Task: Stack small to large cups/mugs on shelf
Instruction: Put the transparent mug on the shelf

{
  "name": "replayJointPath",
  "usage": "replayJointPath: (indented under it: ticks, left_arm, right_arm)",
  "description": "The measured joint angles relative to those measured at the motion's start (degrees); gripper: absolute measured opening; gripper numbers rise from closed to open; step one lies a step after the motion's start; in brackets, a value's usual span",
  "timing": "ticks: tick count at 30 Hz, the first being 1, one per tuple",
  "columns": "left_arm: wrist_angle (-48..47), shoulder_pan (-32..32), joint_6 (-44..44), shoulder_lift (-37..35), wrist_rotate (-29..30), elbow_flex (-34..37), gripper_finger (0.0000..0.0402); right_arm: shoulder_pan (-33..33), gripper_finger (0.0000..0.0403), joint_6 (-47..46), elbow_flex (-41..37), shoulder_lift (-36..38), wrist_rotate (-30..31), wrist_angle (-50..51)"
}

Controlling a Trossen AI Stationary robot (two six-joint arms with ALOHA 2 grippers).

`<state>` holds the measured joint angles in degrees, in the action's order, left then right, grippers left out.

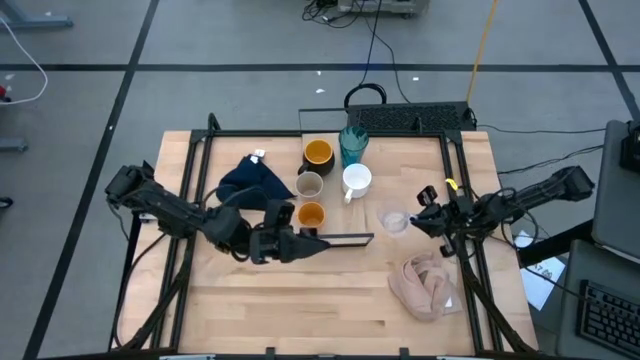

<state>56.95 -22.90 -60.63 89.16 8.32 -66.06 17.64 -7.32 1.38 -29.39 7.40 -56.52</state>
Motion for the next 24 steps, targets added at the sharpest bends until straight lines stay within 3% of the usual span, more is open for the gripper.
replayJointPath:
  ticks: [15,24]
  left_arm:
    - [-0.17,1.47,-3.94,-0.39,-7.66,0.06,0.0088]
    - [-0.14,1.52,-5.49,-0.39,-8.40,0.06,0.0088]
  right_arm:
    - [-13.26,0.0012,-2.07,-0.21,-4.05,-1.94,2.36]
    - [-20.72,0.0012,-7.79,-0.25,-13.38,-14.00,0.50]
